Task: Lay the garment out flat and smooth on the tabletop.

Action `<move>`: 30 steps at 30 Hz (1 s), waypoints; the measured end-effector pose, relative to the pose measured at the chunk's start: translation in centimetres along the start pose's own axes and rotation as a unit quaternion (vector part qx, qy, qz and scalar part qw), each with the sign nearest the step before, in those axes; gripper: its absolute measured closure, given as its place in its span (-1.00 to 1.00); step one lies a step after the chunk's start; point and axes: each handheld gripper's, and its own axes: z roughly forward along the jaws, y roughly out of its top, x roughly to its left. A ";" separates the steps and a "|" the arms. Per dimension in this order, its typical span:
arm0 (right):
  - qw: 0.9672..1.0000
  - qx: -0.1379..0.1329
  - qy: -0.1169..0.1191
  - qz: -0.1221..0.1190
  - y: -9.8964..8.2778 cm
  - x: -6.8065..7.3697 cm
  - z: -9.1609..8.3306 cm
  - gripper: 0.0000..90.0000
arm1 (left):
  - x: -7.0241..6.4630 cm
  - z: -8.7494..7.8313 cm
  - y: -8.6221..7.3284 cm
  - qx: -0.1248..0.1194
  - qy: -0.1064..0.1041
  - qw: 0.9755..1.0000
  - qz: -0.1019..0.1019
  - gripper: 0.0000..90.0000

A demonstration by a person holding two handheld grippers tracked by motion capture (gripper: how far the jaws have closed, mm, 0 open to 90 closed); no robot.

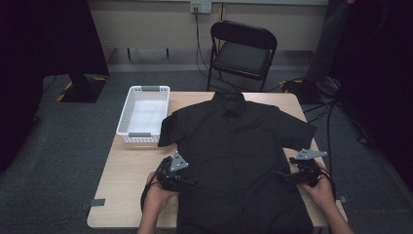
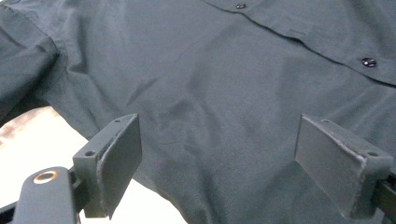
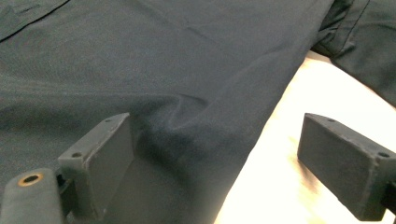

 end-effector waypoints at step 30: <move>1.000 0.000 0.000 0.000 0.0 0.0 0.0 -0.79 | 1.8 -2.0 -1.7 0.001 0.009 1.000 -0.011 -0.68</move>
